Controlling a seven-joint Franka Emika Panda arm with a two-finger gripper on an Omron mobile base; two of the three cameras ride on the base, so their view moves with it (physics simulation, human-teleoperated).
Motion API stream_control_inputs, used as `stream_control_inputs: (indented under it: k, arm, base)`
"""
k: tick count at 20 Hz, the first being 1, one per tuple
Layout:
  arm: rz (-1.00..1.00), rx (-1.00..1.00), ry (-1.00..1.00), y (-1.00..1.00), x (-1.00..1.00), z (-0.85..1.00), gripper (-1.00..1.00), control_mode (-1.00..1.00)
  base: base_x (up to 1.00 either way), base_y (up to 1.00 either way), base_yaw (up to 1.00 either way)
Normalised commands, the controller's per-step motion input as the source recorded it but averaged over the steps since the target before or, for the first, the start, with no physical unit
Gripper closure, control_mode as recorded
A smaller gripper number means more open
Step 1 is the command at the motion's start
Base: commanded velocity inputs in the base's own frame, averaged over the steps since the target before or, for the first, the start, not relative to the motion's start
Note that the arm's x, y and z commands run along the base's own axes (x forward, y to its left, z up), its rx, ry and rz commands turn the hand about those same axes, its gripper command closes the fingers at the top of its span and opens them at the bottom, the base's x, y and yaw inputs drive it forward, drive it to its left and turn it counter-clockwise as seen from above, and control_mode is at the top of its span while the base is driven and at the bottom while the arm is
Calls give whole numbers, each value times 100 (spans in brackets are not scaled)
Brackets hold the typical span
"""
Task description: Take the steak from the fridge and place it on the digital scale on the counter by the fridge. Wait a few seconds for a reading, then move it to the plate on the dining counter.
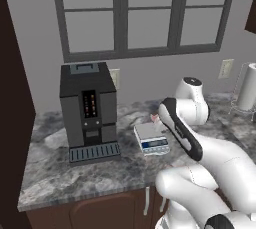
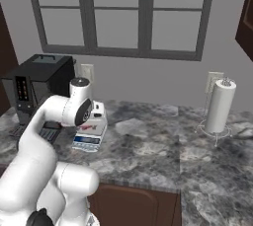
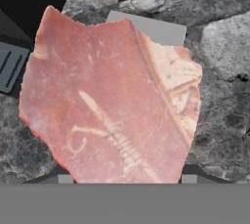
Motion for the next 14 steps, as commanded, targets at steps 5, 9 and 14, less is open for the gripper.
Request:
stream_control_inputs:
  k: [5,9,14]
  arm:
    - [1,-3,8,1,65,-36,100,-100]
    - [0,-6,15,8,52,0,100,-100]
    - [0,0,7,0,24,-10,100,-100]
  base:
    - [0,0,0]
    - [0,0,0]
    - [0,0,0]
